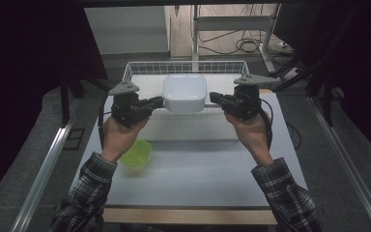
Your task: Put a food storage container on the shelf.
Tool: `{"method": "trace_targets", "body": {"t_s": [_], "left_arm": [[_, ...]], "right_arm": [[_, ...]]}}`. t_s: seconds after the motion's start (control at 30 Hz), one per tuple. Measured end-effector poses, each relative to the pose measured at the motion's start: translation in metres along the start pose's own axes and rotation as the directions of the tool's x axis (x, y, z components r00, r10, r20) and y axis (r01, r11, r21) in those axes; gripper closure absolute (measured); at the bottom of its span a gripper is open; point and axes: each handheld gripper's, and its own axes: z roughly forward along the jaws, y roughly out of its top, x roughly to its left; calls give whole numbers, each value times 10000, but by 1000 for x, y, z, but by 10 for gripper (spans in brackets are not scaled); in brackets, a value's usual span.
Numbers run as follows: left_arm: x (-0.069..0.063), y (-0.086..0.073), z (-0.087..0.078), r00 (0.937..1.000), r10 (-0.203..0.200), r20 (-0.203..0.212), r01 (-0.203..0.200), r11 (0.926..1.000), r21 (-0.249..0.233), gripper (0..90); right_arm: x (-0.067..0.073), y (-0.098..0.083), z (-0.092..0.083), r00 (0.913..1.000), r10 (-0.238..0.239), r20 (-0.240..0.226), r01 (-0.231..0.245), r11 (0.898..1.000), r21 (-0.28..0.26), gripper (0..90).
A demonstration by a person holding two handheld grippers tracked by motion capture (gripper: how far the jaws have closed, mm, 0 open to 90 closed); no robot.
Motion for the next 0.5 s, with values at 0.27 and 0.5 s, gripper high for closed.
{"method": "trace_targets", "body": {"t_s": [0.27,0.5], "left_arm": [[6,-15,19,9975,-83,707,59,9994,331,899],[7,-13,30,9985,19,549,-39,9993,364,898]], "right_arm": [[13,-17,18,9983,-450,-372,470,9974,550,895],[14,-20,34,9977,-589,-324,612,9952,762,894]]}}
